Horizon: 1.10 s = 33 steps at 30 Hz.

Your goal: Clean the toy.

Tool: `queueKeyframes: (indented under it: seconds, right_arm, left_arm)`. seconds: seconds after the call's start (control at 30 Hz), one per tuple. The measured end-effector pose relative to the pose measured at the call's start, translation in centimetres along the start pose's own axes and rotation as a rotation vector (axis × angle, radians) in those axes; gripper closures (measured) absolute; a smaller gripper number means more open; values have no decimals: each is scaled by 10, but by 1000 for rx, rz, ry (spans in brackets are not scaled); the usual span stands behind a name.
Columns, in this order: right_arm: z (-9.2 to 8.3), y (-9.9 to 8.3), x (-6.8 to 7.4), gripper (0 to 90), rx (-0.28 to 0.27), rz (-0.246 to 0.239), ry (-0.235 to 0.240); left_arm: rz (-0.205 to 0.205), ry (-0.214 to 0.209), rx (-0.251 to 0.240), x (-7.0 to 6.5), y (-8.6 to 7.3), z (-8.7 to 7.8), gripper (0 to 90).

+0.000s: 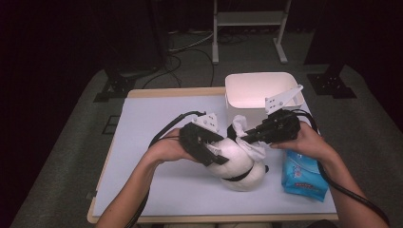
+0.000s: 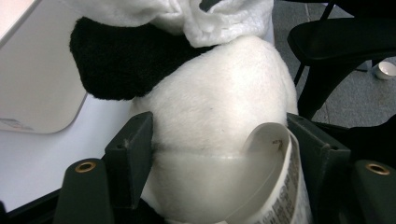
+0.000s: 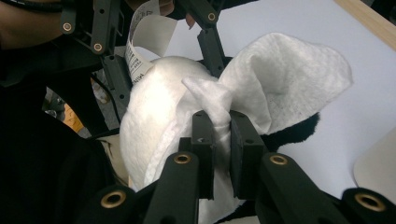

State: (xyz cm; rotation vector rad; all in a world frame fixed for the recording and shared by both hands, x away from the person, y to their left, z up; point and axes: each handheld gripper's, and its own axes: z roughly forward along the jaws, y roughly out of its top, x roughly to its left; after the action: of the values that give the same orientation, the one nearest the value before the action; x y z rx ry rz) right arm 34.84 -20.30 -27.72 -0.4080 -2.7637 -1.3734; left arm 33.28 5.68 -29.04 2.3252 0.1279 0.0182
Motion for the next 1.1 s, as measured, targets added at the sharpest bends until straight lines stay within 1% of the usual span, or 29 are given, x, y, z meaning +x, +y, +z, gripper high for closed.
queueKeyframes:
  seconds: [0.07, 0.23, 0.33, 0.37, 0.43, 0.47, 0.53, 0.63, 0.7, 0.73, 0.77, 0.9, 0.97, 1.03, 1.1]
  right_arm:
    - [-1, -2, 0, 813, -9, 4, 3]
    - [-4, -6, 1, 813, -8, 0, -5]
    - [-6, -10, 1, 813, 13, -1, -23]
    - [-6, -13, 0, 813, 22, 6, -29]
    - [-7, -17, -1, 812, 31, 19, -30]
    - [-8, -17, -1, 812, 33, 17, -32]
    - [-11, -14, 1, 812, 28, 7, -36]
    - [-12, -4, 4, 812, 44, -17, -45]
    - [-10, 3, 7, 811, 66, -36, -57]
    - [-10, 3, 7, 811, 66, -36, -57]
    - [-9, 10, 8, 811, 64, -50, -42]
    - [-1, 21, 13, 811, 82, -75, -23]
    - [2, 23, 13, 812, 97, -78, -25]
    - [2, 20, 11, 812, 97, -62, -19]
    - [1, 16, 10, 813, 97, -59, -24]
  left_arm:
    - [1, 1, 0, 0, 0, 0, 302]
    - [2, 3, 1, 0, 0, -1, 301]
    - [-7, 7, 6, 1, -1, -3, 303]
    - [-10, 6, 3, 2, -2, -3, 304]
    - [-7, 3, -3, 2, -1, -2, 306]
    - [-7, 2, -6, 2, 0, -2, 307]
    - [1, 1, -4, 2, 3, -2, 309]
    - [5, 5, 0, 2, 7, 0, 310]
    - [10, 7, 7, 2, 9, 0, 310]
    - [10, 7, 7, 2, 9, 0, 311]
    - [6, 6, -1, 2, 10, 1, 311]
    - [16, 8, 7, 1, 13, 3, 311]
    - [17, 11, 9, 1, 12, 3, 310]
    - [19, 15, 4, 1, 12, 2, 307]
    - [16, 15, -5, 1, 12, 2, 296]
